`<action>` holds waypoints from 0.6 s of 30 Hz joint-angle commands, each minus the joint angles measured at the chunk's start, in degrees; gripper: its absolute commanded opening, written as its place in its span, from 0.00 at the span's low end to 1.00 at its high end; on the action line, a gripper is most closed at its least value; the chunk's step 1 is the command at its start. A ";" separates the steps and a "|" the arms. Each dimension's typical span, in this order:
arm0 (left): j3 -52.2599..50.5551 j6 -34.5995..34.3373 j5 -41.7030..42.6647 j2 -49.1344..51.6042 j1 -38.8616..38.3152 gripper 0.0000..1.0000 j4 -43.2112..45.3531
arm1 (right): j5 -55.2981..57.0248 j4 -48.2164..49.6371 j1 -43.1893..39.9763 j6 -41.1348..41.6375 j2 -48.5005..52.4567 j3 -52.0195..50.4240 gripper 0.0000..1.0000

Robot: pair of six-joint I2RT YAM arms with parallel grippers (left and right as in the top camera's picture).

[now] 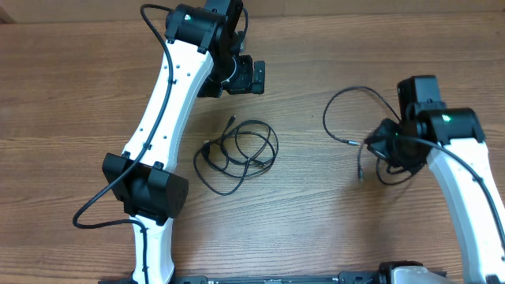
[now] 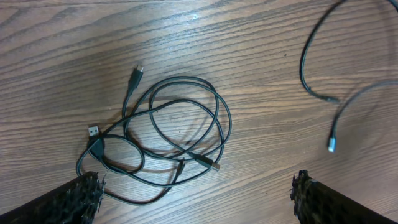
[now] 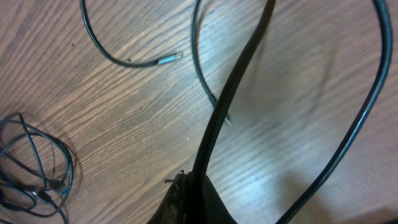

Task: Untangle cables

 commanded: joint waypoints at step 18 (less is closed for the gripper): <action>-0.42 1.05 -0.37 0.17 -0.04 1.00 -0.39 | 4.81 11.82 0.13 5.07 -11.47 1.49 0.04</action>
